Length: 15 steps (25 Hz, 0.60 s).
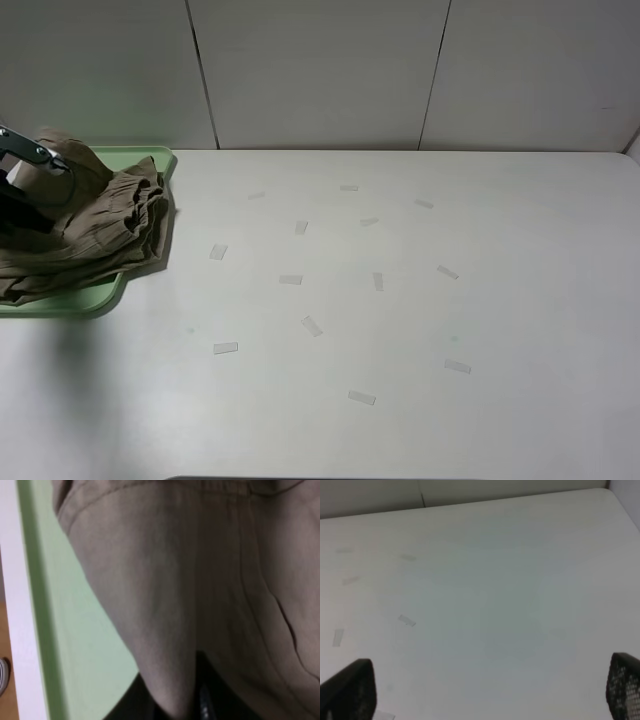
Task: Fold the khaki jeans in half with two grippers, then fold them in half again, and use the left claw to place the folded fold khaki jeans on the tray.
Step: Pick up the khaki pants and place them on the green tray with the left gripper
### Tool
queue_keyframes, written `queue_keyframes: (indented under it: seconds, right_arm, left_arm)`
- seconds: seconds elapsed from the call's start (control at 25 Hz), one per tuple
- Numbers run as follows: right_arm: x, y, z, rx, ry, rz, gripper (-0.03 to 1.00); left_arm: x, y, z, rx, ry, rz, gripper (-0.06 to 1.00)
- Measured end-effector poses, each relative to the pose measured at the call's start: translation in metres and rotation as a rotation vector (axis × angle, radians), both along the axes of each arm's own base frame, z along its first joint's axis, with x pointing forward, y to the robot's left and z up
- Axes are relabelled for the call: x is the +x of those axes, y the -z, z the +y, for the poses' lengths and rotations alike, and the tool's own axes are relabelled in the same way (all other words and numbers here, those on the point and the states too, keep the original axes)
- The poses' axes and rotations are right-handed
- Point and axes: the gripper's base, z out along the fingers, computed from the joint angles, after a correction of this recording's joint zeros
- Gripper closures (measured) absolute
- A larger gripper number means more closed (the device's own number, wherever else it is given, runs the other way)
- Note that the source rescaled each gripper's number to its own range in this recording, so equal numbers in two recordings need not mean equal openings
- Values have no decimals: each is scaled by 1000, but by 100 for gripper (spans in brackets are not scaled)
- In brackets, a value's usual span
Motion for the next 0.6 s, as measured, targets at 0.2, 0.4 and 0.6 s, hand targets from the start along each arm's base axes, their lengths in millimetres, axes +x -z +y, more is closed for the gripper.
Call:
queue_keyframes:
  seconds: [0.2, 0.4, 0.6]
  right_arm:
    - [0, 0, 0, 0, 0, 0, -3]
    - [0, 0, 0, 0, 0, 0, -3]
    - [0, 0, 0, 0, 0, 0, -3]
  left_arm:
    - [-2, -1, 12, 13, -18, -22, 85]
    - [-7, -1, 26, 8, -65, -27, 85]
    - [-7, -1, 28, 2, -78, -33, 85]
